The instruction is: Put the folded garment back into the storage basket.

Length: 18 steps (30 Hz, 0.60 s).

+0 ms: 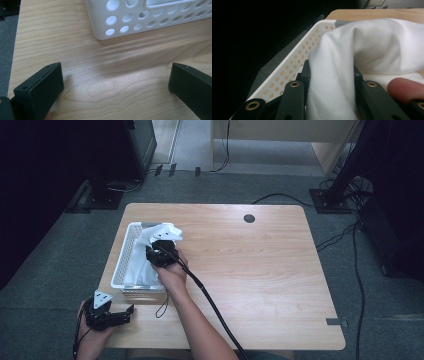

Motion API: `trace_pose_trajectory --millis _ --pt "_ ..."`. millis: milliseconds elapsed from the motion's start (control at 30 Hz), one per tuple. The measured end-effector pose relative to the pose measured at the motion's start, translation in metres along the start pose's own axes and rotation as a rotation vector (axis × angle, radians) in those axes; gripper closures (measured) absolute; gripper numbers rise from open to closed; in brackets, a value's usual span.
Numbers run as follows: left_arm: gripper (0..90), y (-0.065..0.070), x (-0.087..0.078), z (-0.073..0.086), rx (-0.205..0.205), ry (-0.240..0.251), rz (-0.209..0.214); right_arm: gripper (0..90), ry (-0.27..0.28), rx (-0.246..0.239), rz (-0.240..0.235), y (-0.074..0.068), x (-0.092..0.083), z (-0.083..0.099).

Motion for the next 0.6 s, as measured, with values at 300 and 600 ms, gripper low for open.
trace_pose_trajectory --millis 300,600 --pt "0.0 0.0 0.0 0.0 0.002 -0.002 0.002 67.5 -0.003 -0.03 0.014 -0.01 0.009 0.005" --pt "0.0 0.001 0.0 0.0 0.002 -0.001 0.0 66.3 -0.009 -0.036 0.041 -0.013 0.016 0.01"
Point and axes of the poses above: each handheld gripper's, and its own axes: x roughly forward along the jaws, z roughly out of its underside, y roughly to its right, the point moved 3 cm from there along x, roughly forward along the jaws, and after that the axes turned 2 degrees about z, right-handed, at the moved point
